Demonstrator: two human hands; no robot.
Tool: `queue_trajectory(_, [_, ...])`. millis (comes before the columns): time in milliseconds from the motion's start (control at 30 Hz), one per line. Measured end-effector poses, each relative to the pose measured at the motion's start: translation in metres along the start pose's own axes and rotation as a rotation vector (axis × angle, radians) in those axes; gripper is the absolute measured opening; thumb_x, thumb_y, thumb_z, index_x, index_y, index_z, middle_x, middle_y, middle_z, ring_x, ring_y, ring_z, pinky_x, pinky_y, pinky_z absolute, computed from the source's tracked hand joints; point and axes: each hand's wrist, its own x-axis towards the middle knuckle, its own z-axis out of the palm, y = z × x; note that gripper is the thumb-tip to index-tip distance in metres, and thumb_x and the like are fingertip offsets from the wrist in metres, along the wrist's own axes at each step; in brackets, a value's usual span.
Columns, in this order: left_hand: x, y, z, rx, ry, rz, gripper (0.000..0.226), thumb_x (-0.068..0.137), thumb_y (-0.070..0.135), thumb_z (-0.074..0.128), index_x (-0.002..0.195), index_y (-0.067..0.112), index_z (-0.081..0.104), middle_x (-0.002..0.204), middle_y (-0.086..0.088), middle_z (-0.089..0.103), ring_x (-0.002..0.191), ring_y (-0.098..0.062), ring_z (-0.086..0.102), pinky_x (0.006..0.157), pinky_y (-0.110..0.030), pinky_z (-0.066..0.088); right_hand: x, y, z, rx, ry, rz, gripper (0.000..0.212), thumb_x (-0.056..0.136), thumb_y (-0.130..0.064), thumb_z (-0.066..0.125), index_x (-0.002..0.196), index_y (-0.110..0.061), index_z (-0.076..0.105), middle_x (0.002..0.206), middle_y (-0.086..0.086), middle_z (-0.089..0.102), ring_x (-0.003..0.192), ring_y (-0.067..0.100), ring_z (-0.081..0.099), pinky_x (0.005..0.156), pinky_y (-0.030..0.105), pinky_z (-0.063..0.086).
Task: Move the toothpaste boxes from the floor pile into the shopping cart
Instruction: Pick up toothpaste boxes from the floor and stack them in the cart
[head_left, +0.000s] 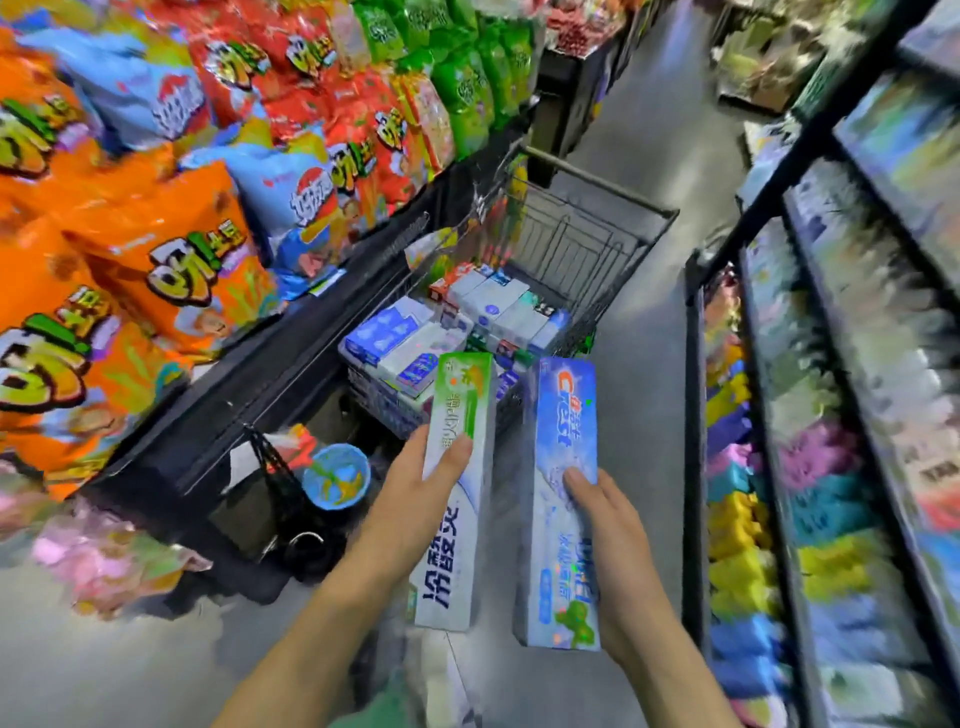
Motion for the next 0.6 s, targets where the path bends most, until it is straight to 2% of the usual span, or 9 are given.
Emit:
queue_trajectory(67, [0.035,0.001,0.007,0.033,-0.043,-0.029,0.023,0.100,0.037,0.056,0.121,0.030,0.063,0.110,0.021,0.072,0.103,0.006,0.065,0.093,-0.021,0.049,0.032,-0.009,-0.001,0.034,0.025,0.036,0.022,0.096,-0.027,0.062,0.111,-0.013,0.068,0.106,0.015,0.073,0.093,0.031,0.066,0.096,0.057,0.049])
queue_trajectory(133, [0.069,0.000,0.014,0.056,-0.094,-0.033,0.030,0.092,0.042,0.064,0.120,0.031,0.062,0.109,0.021,0.072,0.095,0.010,0.065,0.082,-0.011,0.049,0.065,-0.017,-0.003,0.074,0.029,0.076,0.025,0.095,-0.029,0.063,0.113,-0.014,0.069,0.106,0.015,0.073,0.093,0.032,0.064,0.098,0.060,0.047])
queue_trajectory(200, [0.104,-0.006,0.021,0.094,-0.143,-0.054,0.061,0.076,0.050,0.081,0.127,0.030,0.057,0.117,0.013,0.071,0.101,0.003,0.067,0.084,-0.015,0.051,0.100,-0.022,-0.008,0.093,0.028,0.112,0.030,0.096,-0.031,0.060,0.118,-0.011,0.067,0.109,0.018,0.073,0.089,0.031,0.066,0.093,0.056,0.051])
queue_trajectory(267, [0.140,-0.016,0.025,0.134,-0.136,-0.099,0.074,0.066,0.043,0.091,0.130,0.031,0.054,0.121,0.007,0.070,0.108,-0.009,0.067,0.091,-0.027,0.054,0.135,-0.029,-0.012,0.095,-0.004,0.127,0.033,0.096,-0.032,0.059,0.119,-0.010,0.065,0.102,0.017,0.073,0.077,0.029,0.068,0.076,0.044,0.058])
queue_trajectory(300, [0.159,-0.020,0.027,0.173,-0.115,-0.107,0.070,0.066,0.038,0.091,0.125,0.034,0.055,0.120,0.006,0.069,0.107,-0.011,0.067,0.091,-0.029,0.054,0.155,-0.032,-0.015,0.084,-0.024,0.125,0.033,0.095,-0.033,0.060,0.119,-0.011,0.064,0.098,0.016,0.072,0.073,0.027,0.068,0.068,0.038,0.059])
queue_trajectory(367, [0.199,-0.033,0.033,0.339,-0.040,-0.082,0.061,0.065,0.039,0.088,0.116,0.040,0.054,0.117,0.004,0.062,0.106,-0.012,0.063,0.092,-0.031,0.052,0.195,-0.039,-0.020,0.041,-0.066,0.104,0.038,0.089,-0.029,0.071,0.121,-0.011,0.061,0.096,0.015,0.071,0.073,0.027,0.067,0.061,0.035,0.058])
queue_trajectory(467, [0.262,-0.053,0.042,0.597,0.014,-0.041,0.064,0.070,0.043,0.083,0.125,0.034,0.052,0.112,0.003,0.049,0.106,-0.015,0.053,0.087,-0.032,0.047,0.261,-0.050,-0.026,-0.053,-0.123,0.061,0.054,0.072,-0.014,0.082,0.121,-0.011,0.058,0.104,0.012,0.074,0.080,0.021,0.071,0.064,0.032,0.058])
queue_trajectory(533, [0.303,-0.067,0.046,0.725,0.018,-0.064,0.067,0.073,0.045,0.078,0.132,0.030,0.050,0.109,0.005,0.040,0.104,-0.015,0.047,0.081,-0.030,0.041,0.304,-0.056,-0.032,-0.130,-0.156,0.047,0.061,0.064,-0.011,0.082,0.120,-0.011,0.058,0.105,0.009,0.074,0.081,0.015,0.071,0.065,0.026,0.056])
queue_trajectory(600, [0.341,-0.078,0.046,0.837,-0.004,-0.087,0.074,0.071,0.053,0.071,0.137,0.029,0.047,0.107,0.003,0.039,0.103,-0.015,0.043,0.078,-0.028,0.034,0.344,-0.063,-0.037,-0.178,-0.183,0.057,0.069,0.060,-0.012,0.080,0.124,-0.010,0.053,0.102,0.004,0.073,0.077,0.009,0.070,0.063,0.021,0.055])
